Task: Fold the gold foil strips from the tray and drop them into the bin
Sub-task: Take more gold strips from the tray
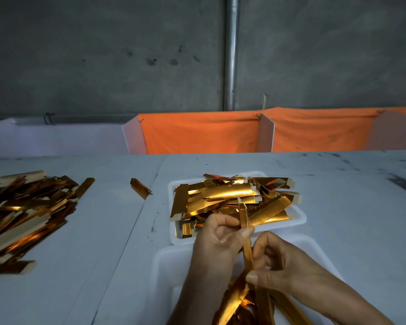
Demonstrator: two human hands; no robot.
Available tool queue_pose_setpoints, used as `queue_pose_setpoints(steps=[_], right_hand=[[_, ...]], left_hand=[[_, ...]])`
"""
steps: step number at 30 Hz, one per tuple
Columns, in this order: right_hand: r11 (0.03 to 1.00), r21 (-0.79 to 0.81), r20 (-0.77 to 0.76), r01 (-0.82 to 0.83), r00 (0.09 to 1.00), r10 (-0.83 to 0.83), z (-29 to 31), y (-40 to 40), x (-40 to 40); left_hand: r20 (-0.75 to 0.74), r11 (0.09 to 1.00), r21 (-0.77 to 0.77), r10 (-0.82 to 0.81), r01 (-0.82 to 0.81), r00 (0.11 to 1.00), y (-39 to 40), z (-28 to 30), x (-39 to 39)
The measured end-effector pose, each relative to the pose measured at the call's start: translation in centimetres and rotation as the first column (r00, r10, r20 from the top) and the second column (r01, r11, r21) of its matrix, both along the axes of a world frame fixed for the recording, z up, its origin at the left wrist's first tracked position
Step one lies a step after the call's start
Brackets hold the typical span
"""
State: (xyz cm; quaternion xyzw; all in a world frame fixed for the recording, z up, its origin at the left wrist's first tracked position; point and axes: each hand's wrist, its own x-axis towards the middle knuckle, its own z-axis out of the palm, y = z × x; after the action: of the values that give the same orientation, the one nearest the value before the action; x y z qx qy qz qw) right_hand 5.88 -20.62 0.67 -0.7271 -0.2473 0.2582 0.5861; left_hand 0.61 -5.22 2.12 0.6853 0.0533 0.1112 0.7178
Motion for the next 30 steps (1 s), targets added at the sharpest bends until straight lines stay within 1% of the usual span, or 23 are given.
queue_pose_setpoints(steps=[2,4,6,8,11,13,16,19,21,23,24,25,26,28,30], right_hand=[[0.998,0.020,0.024,0.064,0.998,-0.065,-0.1,0.1,0.0],[0.985,0.091,0.032,0.148,0.988,-0.151,0.1,-0.1,0.1],[0.958,0.177,0.034,0.225,0.972,-0.234,0.4,-0.4,0.2],[0.936,0.229,0.008,0.268,0.961,-0.277,0.6,-0.7,0.3],[0.913,0.288,-0.110,0.289,0.957,-0.268,0.6,-0.9,0.5],[0.897,0.333,-0.180,0.291,0.953,-0.243,0.5,-1.0,0.7],[0.879,0.369,-0.224,0.301,0.947,-0.230,0.6,-1.1,0.9],[0.875,0.365,-0.222,0.318,0.942,-0.250,0.7,-1.2,0.9],[0.876,0.346,-0.141,0.338,0.941,-0.307,0.8,-1.1,0.7],[0.882,0.296,0.059,0.367,0.915,-0.400,0.8,-0.9,0.5],[0.891,0.261,0.166,0.371,0.892,-0.421,0.7,-0.8,0.3],[0.904,0.225,0.254,0.364,0.873,-0.415,0.7,-0.7,0.2],[0.917,0.191,0.310,0.350,0.865,-0.395,0.7,-0.5,0.0],[0.934,0.132,0.355,0.333,0.864,-0.358,0.7,-0.3,-0.2],[0.939,0.113,0.320,0.325,0.882,-0.344,0.4,-0.3,-0.1]], left_hand=[[-0.036,0.996,0.084,0.023,-0.020,0.999,0.2,-0.1,0.1],[-0.051,0.983,0.173,0.062,-0.052,0.997,0.4,-0.2,0.2],[-0.046,0.970,0.243,0.038,-0.026,0.998,0.3,-0.1,0.1],[-0.046,0.947,0.319,-0.012,0.026,0.999,-0.1,-0.1,-0.1],[-0.036,0.891,0.448,-0.065,0.074,0.997,-0.5,-0.2,0.0],[-0.012,0.872,0.478,-0.111,0.103,0.994,-0.7,-0.3,0.0],[-0.013,0.833,0.530,-0.179,0.159,0.984,-1.1,-0.1,-0.2],[0.005,0.772,0.621,-0.179,0.138,0.984,-1.0,-0.6,0.1],[0.034,0.722,0.683,-0.177,0.107,0.984,-1.1,-0.8,0.3],[0.049,0.669,0.742,-0.135,0.054,0.990,-1.1,-1.1,0.6],[0.068,0.655,0.755,-0.100,0.014,0.993,-1.1,-1.4,0.8],[0.092,0.647,0.762,-0.075,-0.022,0.993,-1.1,-1.6,0.9],[0.113,0.631,0.774,-0.066,-0.046,0.991,-1.1,-1.7,1.0],[0.164,0.589,0.803,-0.062,-0.097,0.984,-1.1,-2.0,0.9],[0.192,0.560,0.819,-0.066,-0.123,0.979,-1.1,-2.3,1.0]])
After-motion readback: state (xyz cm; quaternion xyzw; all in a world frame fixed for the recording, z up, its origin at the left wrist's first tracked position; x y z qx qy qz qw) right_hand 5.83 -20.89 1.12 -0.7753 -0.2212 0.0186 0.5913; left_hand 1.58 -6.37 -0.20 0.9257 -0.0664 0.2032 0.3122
